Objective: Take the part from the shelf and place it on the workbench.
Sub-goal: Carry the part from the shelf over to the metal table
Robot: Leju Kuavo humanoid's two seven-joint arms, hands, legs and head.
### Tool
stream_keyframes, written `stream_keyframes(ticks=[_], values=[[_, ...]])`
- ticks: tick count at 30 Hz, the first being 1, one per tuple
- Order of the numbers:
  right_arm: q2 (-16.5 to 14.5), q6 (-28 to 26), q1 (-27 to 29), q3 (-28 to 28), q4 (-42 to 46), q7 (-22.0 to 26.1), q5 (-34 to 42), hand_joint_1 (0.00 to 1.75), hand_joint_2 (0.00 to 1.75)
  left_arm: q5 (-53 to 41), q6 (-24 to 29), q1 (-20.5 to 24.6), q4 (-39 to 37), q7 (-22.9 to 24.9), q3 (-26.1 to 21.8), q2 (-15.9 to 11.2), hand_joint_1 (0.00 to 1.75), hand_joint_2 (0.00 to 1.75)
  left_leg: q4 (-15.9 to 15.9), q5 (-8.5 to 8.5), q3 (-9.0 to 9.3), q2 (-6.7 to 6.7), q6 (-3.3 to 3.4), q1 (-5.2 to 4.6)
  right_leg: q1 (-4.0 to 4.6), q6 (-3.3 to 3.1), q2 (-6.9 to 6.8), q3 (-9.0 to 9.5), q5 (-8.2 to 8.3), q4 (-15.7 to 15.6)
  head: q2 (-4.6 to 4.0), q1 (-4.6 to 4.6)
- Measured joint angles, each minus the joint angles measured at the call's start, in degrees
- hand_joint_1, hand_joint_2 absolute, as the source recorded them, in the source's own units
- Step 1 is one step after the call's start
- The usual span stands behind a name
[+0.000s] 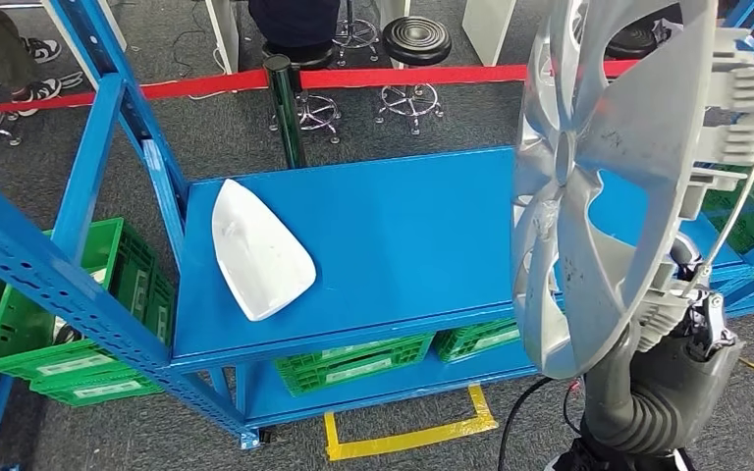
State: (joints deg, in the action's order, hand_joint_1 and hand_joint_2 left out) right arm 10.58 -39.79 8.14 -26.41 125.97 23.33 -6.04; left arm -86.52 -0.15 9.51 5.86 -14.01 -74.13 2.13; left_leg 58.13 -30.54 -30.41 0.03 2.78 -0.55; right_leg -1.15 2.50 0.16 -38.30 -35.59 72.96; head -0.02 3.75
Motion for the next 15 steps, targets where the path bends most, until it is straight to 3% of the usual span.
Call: stream_keyframes(ticks=[2, 4, 8, 10, 13, 14, 15], values=[[0.0, 0.0, 0.0, -0.1, 0.0, -0.5, -0.2, 1.75, 1.75, -0.2, -0.1, 0.0, 0.0, 0.1, 0.0, 0.3, 0.00, 1.75, 0.0, -0.07, 0.19, -0.12, -0.12, -0.12, 0.22, -0.78, 0.04, 2.43, 4.19, -5.7, 0.00, 0.19], [0.0, 0.0, -0.1, -0.1, 0.0, -0.9, -0.4, 1.75, 1.75, -0.4, -0.2, 0.0, 0.0, 0.1, 0.0, 0.7, 0.00, 1.75, 0.0, -0.11, 0.14, -0.20, -0.52, -0.24, 0.61, -1.67, 0.05, 5.48, 6.86, -12.1, 0.00, 0.20], [0.0, -0.1, -0.2, -0.2, 0.2, -1.2, -0.5, 1.75, 1.75, -0.6, -0.2, 0.0, -0.1, 0.2, 0.0, 1.2, 0.00, 1.75, 0.0, 0.06, -0.24, -0.12, -1.88, -0.01, 0.98, -2.38, -0.12, 6.56, 7.46, -15.3, 0.00, 0.15], [0.0, -0.1, -0.2, -0.2, 0.3, -1.3, -0.5, 1.75, 1.75, -0.6, -0.2, 0.0, -0.2, 0.2, 0.0, 1.3, 0.00, 1.75, 2.1, -2.14, -1.11, -0.09, -2.61, 0.08, 0.69, -3.02, -0.37, 6.59, 8.05, -16.5, 0.00, -0.29], [0.0, -0.1, -0.3, -0.2, 0.4, -1.3, -0.5, 1.75, 1.75, -0.6, -0.2, 0.0, -0.3, 0.2, 0.0, 1.4, 0.00, 1.75, 11.8, -8.30, -4.68, -0.11, -3.64, 0.75, 0.61, -3.41, -0.60, 5.70, 8.88, -16.7, 0.00, -1.29], [0.0, -0.1, -0.3, -0.2, 0.4, -1.3, -0.5, 1.75, 1.75, -0.6, -0.2, 0.0, -0.3, 0.2, 0.0, 1.4, 0.00, 1.75, 14.3, -9.12, -5.41, -0.10, -3.96, 1.00, 0.59, -3.32, -0.65, 5.25, 9.11, -16.5, 0.00, -1.43], [0.0, -0.1, -0.3, -0.2, 0.4, -1.3, -0.5, 1.75, 1.75, -0.6, -0.2, 0.0, -0.3, 0.2, 0.0, 1.4, 0.00, 1.75, 14.7, -8.80, -5.22, -0.09, -4.25, 1.24, 0.52, -3.17, -0.68, 4.79, 9.33, -16.3, 0.00, -1.53]])
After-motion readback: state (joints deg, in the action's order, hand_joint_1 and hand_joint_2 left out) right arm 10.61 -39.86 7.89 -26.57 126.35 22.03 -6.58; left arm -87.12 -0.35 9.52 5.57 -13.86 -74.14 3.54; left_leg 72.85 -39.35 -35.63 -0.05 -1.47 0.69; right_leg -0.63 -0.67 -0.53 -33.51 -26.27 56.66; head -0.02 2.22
